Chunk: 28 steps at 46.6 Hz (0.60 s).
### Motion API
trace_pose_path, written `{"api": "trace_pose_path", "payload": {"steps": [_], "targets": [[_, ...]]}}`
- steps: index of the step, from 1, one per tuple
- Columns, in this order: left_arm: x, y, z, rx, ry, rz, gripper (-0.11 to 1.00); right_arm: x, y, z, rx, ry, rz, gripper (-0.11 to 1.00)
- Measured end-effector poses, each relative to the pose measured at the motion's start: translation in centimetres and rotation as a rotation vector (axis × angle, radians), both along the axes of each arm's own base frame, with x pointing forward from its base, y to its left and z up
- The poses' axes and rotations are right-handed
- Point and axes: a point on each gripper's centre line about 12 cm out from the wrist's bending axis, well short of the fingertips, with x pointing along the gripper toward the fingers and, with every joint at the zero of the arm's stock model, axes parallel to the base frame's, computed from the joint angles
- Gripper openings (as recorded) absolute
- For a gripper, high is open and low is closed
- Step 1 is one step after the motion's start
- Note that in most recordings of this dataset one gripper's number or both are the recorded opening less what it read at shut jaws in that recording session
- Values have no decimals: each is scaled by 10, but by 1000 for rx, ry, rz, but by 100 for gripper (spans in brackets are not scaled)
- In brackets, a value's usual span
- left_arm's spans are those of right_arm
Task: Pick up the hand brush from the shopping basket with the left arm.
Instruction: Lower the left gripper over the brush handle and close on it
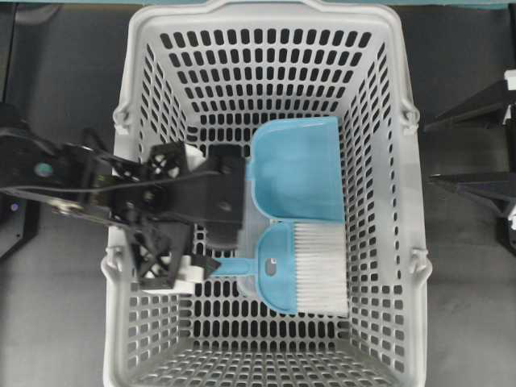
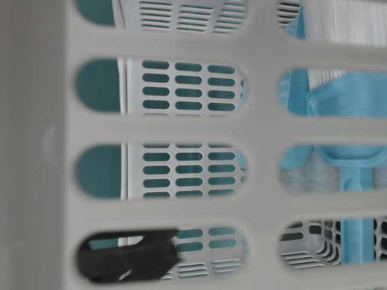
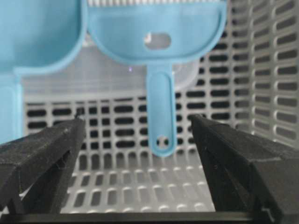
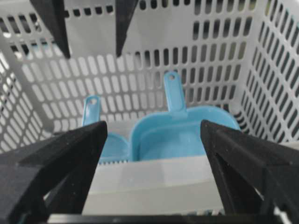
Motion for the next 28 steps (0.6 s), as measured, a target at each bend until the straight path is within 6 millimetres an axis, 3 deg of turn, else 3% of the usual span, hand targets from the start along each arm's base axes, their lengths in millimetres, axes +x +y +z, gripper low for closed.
{"api": "trace_pose_path", "payload": {"steps": [15, 28], "targets": [[20, -25, -50, -20, 134, 33, 90, 0, -2, -7, -2, -49, -12, 77], [22, -28, -81, -11, 202, 44, 90, 0, -3, -9, -3, -58, -14, 77]]}}
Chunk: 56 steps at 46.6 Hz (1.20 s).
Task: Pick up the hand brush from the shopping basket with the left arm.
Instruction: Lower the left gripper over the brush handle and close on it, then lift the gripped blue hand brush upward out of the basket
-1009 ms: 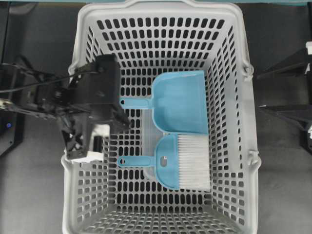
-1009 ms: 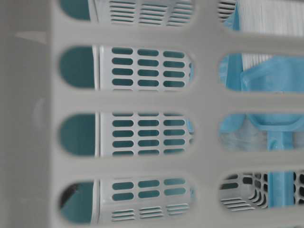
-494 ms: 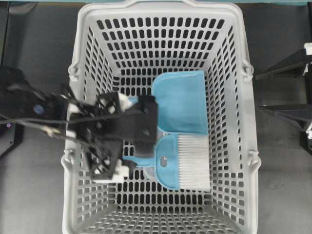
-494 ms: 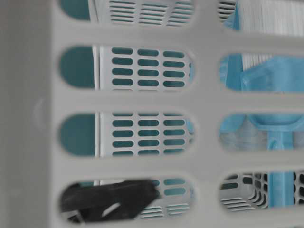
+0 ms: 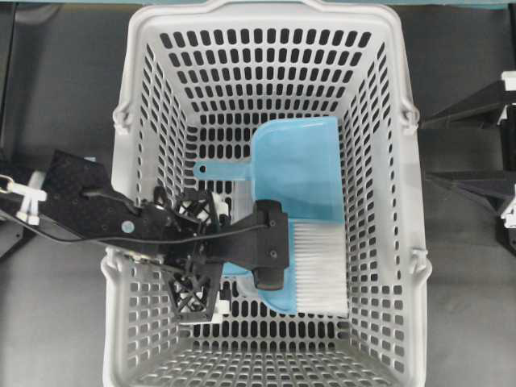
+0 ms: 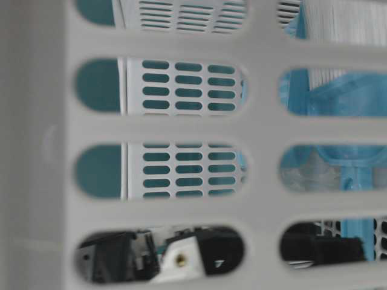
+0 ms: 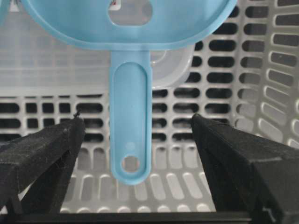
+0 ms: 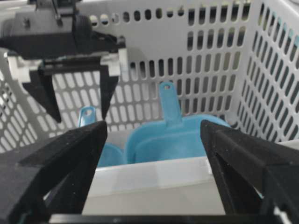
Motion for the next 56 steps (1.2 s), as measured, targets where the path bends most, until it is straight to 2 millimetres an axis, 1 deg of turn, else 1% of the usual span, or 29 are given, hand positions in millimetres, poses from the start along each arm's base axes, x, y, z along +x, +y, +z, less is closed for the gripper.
{"api": "trace_pose_path", "payload": {"steps": [11, 16, 21, 33, 49, 53, 56], "targets": [[-1, 0, -27, 5, 19, -7, 90, -1, 0, -2, 2, 3, 0, 77], [-2, 0, -36, 1, 5, -9, 90, -1, 0, -4, 2, 8, 0, 77], [-2, 0, -40, -2, -4, -12, 90, -1, 0, -5, 2, 9, 0, 77], [-1, 5, -42, -3, -10, 0, 89, -1, 0, -6, 2, 9, 0, 77], [4, 4, -40, -6, -28, -1, 88, -1, 0, -8, 3, -2, 1, 77], [4, 4, -41, -7, -25, 2, 84, -1, 0, -8, 3, -8, -1, 77], [5, 3, -41, -11, -27, 8, 72, -1, 0, -8, 3, -8, -1, 77]]}}
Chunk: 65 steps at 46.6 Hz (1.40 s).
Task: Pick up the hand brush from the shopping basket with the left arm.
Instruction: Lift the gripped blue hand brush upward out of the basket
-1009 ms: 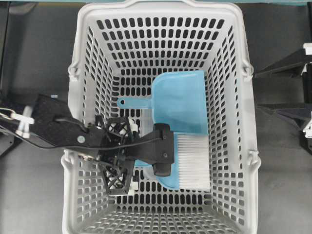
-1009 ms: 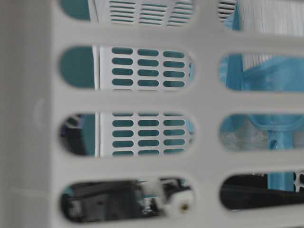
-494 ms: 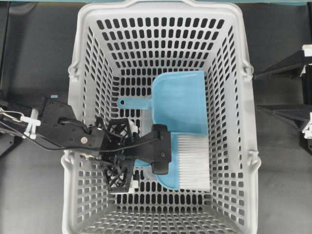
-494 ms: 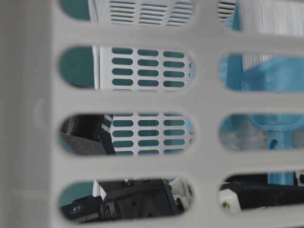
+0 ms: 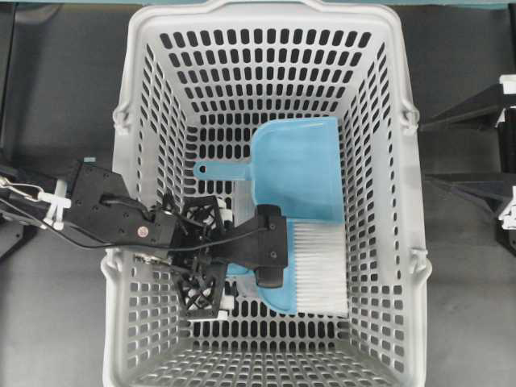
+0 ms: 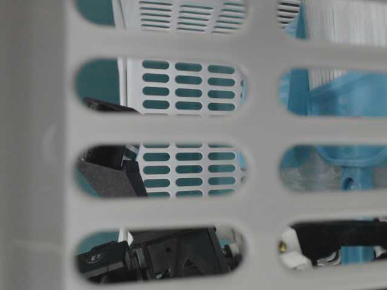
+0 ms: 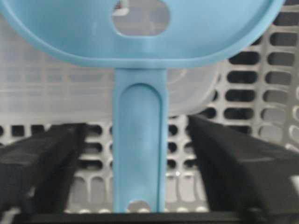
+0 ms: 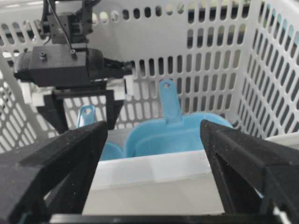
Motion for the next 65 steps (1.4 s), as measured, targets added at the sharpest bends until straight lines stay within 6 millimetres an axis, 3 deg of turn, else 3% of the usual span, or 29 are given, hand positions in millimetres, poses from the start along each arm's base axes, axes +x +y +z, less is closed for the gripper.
{"api": "trace_pose_path", "payload": {"steps": [8, 38, 48, 65], "targets": [[1, 1, 0, 2, -10, -5, 26, 0, 0, -1, 0, 2, 0, 77], [0, -5, 8, 21, -22, -71, 27, -1, 0, -5, 38, 8, -8, 77], [0, -6, 50, 7, -122, -82, 27, -1, 0, -6, 38, 11, -8, 77], [-16, 4, 147, -28, -332, -62, 27, -2, 0, -7, 40, 14, -9, 77]]}}
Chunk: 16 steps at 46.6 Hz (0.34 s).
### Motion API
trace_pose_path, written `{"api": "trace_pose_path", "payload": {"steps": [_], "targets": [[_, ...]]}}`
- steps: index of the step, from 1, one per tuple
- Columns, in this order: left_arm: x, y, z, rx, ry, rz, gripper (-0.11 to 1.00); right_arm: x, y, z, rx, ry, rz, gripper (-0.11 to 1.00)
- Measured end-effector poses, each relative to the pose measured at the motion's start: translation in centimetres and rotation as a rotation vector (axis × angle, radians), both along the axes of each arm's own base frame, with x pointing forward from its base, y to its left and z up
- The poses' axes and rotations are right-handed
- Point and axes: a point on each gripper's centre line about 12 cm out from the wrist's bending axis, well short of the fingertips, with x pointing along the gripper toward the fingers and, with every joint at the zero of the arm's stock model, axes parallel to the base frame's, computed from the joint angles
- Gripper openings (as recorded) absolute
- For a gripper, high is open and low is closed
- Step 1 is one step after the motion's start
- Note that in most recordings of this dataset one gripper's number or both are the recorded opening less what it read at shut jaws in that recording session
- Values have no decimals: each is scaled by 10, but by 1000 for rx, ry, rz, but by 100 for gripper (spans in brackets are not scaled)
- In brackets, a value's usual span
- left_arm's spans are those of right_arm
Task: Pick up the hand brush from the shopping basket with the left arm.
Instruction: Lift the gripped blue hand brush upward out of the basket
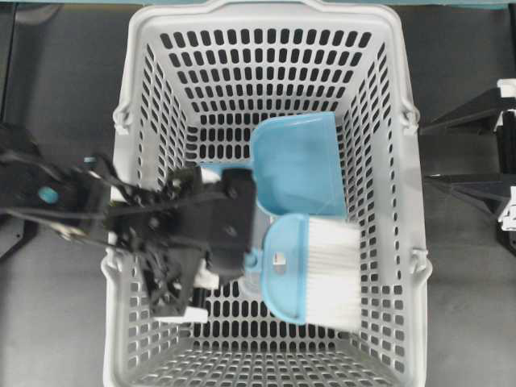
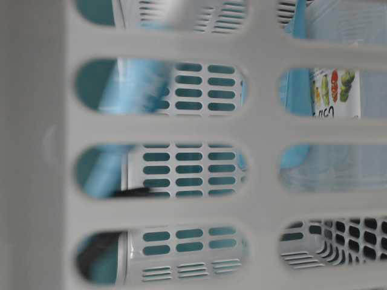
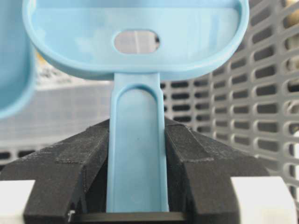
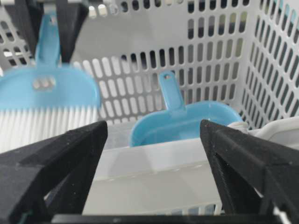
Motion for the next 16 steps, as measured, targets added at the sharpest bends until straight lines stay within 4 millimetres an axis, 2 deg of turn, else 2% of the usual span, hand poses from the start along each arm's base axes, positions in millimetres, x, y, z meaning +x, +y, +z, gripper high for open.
{"api": "trace_pose_path", "payload": {"steps": [9, 16], "targets": [[-10, 15, 49, -1, -122, 10, 27, 0, 0, -1, 6, 0, -1, 77], [-16, 18, 61, 17, -158, -9, 27, 0, 0, 0, 13, -7, -3, 77]]}}
